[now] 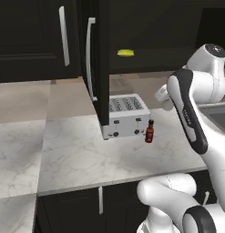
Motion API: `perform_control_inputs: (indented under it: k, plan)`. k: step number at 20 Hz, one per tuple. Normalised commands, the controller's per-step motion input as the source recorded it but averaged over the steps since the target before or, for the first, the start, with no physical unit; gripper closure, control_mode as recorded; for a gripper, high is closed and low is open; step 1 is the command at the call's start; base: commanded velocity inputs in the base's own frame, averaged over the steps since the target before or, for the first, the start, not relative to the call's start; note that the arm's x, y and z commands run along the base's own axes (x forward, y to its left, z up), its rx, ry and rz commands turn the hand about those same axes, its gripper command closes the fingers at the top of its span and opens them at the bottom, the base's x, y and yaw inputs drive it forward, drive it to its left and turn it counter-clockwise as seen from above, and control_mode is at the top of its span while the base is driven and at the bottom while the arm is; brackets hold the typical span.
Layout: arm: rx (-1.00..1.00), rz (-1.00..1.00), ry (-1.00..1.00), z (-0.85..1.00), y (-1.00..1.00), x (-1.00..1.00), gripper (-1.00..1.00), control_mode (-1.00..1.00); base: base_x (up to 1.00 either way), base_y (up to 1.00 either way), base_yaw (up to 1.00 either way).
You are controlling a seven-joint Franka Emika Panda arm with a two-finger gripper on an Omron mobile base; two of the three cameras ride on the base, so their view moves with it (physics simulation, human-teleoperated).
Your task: Pick the condiment bottle and shaker from the counter and place them in the cabinet.
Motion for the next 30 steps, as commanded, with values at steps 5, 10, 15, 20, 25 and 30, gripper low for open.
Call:
perform_control_inputs:
  k: [5, 10, 15, 20, 25, 30]
  plan:
    - [0.00, 0.00, 0.00, 0.23, -0.23, 0.11, 1.00, -1.00, 0.00, 0.00, 0.00]
    - [0.00, 0.00, 0.00, 0.24, -0.21, 0.15, 1.00, -1.00, 0.00, 0.00, 0.00]
    - [0.00, 0.00, 0.00, 0.24, -0.17, 0.14, 1.00, -1.00, 0.00, 0.00, 0.00]
    - [0.00, 0.00, 0.00, 0.18, -0.11, 0.16, 1.00, -1.00, 0.00, 0.00, 0.00]
    - [0.00, 0.00, 0.00, 0.19, -0.09, 0.21, 1.00, -1.00, 0.00, 0.00, 0.00]
    - [0.00, 0.00, 0.00, 0.23, -0.10, 0.13, 1.00, -1.00, 0.00, 0.00, 0.00]
